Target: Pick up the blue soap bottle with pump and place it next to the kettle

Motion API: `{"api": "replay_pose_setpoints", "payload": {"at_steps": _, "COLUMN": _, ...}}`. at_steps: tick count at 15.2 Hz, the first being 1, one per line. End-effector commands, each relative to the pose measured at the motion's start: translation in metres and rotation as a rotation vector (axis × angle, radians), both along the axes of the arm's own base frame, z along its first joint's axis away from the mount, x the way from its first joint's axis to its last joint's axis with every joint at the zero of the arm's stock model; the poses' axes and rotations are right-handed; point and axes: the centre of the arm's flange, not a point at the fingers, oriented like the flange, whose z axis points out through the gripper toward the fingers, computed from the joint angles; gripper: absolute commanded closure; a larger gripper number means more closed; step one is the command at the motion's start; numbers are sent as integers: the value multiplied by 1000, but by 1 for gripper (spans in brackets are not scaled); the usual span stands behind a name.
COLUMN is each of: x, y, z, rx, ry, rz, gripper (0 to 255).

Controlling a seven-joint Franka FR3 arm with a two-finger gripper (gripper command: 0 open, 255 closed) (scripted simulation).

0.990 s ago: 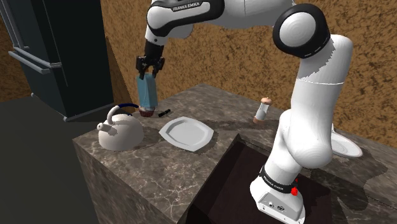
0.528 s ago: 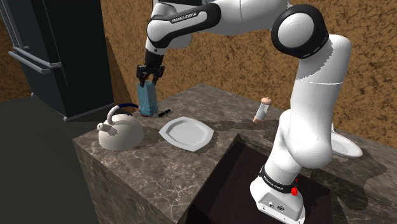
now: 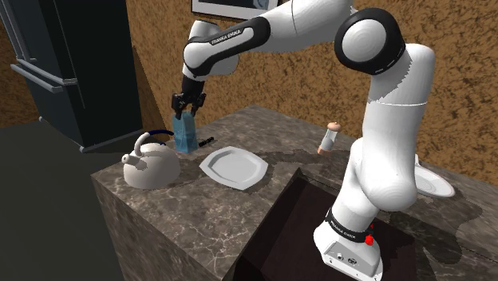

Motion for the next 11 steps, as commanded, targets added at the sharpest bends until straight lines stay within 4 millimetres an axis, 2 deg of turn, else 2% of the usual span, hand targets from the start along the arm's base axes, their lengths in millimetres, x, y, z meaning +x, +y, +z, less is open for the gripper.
{"api": "replay_pose_setpoints", "payload": {"at_steps": 1, "x": 0, "y": 0, "z": -11, "rx": 0, "ry": -1, "rz": 0, "gripper": 255}}
{"api": "replay_pose_setpoints", "payload": {"at_steps": 7, "x": 0, "y": 0, "z": -41, "rx": 0, "ry": -1, "rz": 0, "gripper": 255}}
{"api": "replay_pose_setpoints", "payload": {"at_steps": 11, "x": 0, "y": 0, "z": -41, "rx": 0, "ry": -1, "rz": 0, "gripper": 255}}
